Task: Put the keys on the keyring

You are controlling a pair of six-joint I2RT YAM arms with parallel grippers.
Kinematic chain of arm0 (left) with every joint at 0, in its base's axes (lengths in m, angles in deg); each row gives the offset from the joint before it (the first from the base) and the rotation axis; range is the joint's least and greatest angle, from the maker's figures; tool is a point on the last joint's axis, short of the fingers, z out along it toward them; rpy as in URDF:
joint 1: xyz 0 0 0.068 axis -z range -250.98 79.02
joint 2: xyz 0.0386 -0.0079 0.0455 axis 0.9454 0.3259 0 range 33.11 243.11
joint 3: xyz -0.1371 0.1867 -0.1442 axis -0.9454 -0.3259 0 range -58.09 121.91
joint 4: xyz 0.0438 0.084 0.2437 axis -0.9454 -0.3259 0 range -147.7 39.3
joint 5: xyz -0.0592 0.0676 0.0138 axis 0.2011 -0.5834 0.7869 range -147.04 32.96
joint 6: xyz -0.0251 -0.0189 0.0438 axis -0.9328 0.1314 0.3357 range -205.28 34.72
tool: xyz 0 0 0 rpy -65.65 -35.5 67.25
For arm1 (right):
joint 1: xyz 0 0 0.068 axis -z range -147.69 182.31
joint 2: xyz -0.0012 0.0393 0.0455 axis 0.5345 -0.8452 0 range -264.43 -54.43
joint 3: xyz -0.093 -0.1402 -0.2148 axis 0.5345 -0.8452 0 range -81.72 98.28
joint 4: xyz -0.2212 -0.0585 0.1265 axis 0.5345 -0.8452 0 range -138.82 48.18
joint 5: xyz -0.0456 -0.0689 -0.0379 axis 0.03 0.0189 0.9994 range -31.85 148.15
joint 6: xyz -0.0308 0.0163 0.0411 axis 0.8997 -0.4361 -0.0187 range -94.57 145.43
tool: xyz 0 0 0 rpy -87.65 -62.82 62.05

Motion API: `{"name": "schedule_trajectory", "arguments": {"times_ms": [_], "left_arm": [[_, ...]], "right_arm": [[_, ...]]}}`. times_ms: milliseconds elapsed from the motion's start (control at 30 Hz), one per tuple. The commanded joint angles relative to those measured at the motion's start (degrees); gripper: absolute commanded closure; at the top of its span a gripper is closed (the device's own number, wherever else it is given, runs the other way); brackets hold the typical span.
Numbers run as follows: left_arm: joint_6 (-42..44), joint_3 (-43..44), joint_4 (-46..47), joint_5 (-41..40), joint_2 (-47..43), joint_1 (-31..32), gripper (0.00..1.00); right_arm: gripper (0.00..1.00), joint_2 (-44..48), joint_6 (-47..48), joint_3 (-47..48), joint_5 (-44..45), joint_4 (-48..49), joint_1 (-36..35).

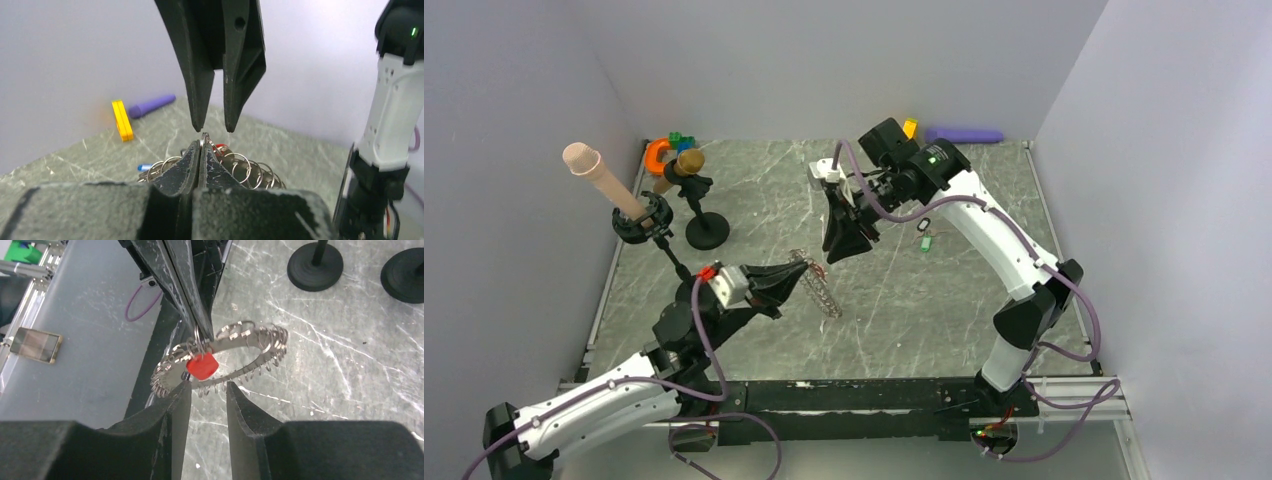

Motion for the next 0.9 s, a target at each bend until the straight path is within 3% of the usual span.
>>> {"name": "schedule_trajectory", "arguments": {"times_ms": [0, 100, 333, 867], "left_arm": [[-5.32, -5.24, 23.62, -5.48, -1.21, -0.04, 1.0], [-6.63, -7.78, 32.48, -6.86, 0.67, -0.02, 1.0], [-5.94, -7.38, 40.05, -6.66, 5.21, -0.02, 1.0], [-4.19, -3.65, 36.69, -5.04, 8.06, 0.02, 1.0]], "right_arm": [[0.63, 2.98, -4.77, 0.6, -6.05, 4.46, 0.8], [0.62, 2.54, -6.21, 2.07, -5.76, 5.51, 1.09], [0.61, 1.21, -12.59, 4.33, -8.64, 10.13, 0.99], [0.57, 0.6, -20.31, 1.67, -4.51, 16.63, -1.16]]}}
